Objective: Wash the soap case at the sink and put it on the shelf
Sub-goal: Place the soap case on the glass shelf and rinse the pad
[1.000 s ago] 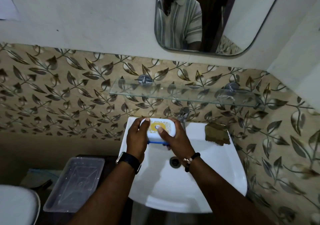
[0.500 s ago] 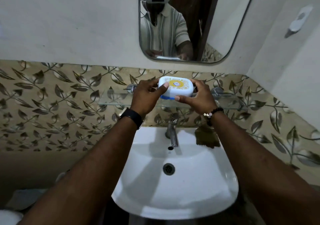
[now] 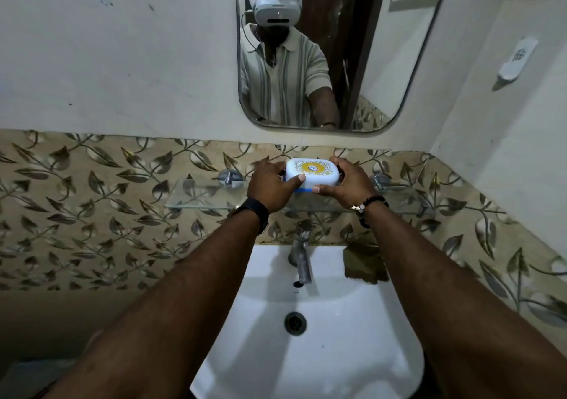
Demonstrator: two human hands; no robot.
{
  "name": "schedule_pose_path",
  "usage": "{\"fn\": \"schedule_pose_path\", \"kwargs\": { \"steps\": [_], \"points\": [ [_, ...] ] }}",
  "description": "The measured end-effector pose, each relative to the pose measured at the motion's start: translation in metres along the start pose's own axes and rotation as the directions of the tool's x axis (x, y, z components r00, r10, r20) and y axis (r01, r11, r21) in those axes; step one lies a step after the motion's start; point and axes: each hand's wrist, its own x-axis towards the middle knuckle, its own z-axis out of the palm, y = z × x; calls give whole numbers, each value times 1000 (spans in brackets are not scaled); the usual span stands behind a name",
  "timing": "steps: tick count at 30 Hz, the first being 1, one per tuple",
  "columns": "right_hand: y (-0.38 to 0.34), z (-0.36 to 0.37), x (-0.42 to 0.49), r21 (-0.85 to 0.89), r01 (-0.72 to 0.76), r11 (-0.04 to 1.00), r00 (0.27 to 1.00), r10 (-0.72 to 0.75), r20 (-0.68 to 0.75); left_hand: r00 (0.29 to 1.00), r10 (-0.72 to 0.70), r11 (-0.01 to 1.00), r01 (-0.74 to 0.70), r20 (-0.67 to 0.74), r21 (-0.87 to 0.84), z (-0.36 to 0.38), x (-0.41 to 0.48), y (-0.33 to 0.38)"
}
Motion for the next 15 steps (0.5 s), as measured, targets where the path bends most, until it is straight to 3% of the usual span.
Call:
{"fn": "schedule_pose_path", "kwargs": {
  "steps": [8, 15],
  "points": [
    [14, 13, 1, -65, -47, 997, 995, 53, 82, 997, -9, 976, -7, 76, 216, 8, -2, -11],
    [19, 17, 3, -40, -67, 997, 994, 70, 82, 998, -15, 958, -1, 54, 287, 12, -1, -14]
  ]
}}
